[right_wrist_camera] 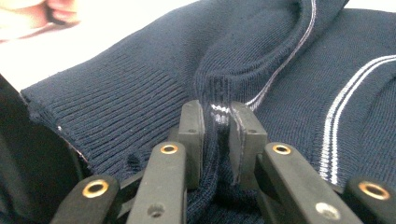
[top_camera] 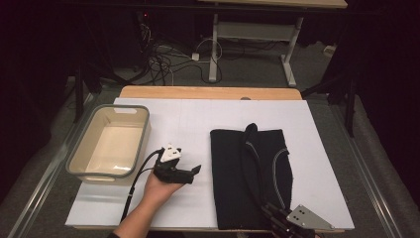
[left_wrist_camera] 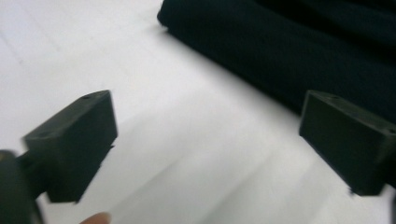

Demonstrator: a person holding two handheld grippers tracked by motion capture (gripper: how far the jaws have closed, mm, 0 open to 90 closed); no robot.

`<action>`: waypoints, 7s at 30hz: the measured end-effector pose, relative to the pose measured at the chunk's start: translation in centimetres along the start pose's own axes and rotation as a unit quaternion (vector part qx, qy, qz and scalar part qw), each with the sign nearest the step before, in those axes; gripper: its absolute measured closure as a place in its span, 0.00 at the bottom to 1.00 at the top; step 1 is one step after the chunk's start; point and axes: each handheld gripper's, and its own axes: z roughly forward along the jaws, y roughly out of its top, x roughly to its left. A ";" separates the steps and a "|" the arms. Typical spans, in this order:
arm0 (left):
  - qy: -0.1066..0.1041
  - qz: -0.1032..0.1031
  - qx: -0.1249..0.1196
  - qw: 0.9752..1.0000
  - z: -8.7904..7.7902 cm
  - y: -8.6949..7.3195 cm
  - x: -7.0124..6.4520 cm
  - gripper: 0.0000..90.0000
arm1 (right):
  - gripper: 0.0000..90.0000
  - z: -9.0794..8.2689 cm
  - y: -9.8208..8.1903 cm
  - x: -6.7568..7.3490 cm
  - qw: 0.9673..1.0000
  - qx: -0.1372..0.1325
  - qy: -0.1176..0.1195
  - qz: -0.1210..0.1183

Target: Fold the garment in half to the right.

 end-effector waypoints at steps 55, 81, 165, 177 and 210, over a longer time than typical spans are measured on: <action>-0.042 0.032 -0.035 0.998 -2.6 -3.0 -0.5 0.00 | 0.60 2.4 3.8 -5.7 0.994 0.007 -0.094 0.054; -0.041 0.040 -0.037 0.998 -2.6 -3.1 -0.6 0.00 | 0.88 9.2 8.6 -11.3 0.989 0.046 -0.131 0.054; -0.043 0.031 -0.047 0.998 -2.7 -3.1 -0.5 0.00 | 0.00 -2.5 -0.8 -6.5 0.993 -0.015 -0.083 0.083; -0.049 0.033 -0.049 0.997 -2.8 -3.2 -0.4 0.00 | 0.00 -1.3 0.8 -4.1 0.997 -0.015 -0.058 0.051; -0.046 0.039 -0.049 0.997 -2.7 -3.2 -0.6 0.00 | 0.47 3.2 4.3 5.8 0.998 0.001 0.067 -0.003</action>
